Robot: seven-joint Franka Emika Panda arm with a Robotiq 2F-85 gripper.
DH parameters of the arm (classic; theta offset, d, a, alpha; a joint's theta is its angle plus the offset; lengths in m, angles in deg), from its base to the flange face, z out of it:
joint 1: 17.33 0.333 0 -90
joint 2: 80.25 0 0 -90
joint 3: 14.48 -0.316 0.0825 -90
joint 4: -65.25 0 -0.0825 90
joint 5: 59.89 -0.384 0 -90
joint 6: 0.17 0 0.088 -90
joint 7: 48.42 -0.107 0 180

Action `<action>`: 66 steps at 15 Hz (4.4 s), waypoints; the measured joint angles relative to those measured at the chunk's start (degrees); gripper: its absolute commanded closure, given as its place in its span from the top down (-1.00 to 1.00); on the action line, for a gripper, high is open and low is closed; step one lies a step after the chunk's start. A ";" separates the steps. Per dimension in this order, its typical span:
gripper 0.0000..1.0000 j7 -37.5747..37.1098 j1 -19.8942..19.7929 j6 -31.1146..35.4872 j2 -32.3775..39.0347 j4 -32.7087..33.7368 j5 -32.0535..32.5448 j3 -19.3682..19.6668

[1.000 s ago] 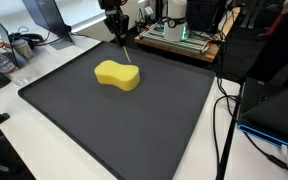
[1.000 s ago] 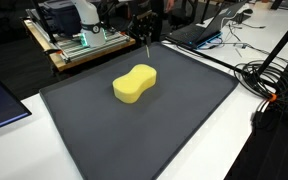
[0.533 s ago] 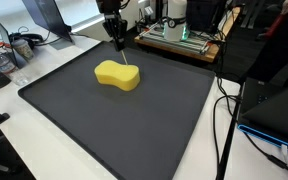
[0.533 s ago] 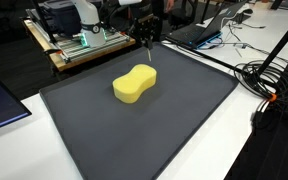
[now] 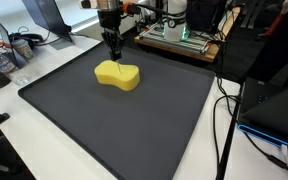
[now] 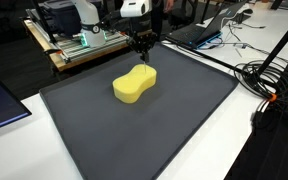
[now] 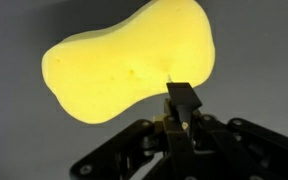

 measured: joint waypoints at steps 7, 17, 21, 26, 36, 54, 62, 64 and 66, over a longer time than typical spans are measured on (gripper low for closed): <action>-0.94 -3.31 1.38 0.18 1.53 -0.55 3.22 -0.02; -0.94 -5.50 2.50 0.20 2.61 -0.36 6.89 -0.01; -0.94 -5.48 2.23 -0.49 1.34 -0.30 6.75 0.29; -0.94 -5.40 1.96 -4.43 -3.57 -0.55 6.64 0.51; -0.94 -14.01 3.86 -8.67 -7.31 0.27 13.11 -4.04; -0.94 -47.41 19.01 -30.64 7.89 13.48 51.29 -10.54; -0.94 -46.34 22.56 -40.25 16.67 22.52 53.00 -10.72; -0.94 -43.83 22.07 -41.16 18.78 25.43 52.32 -10.45; -0.94 -40.51 21.07 -41.90 20.68 28.51 50.70 -9.90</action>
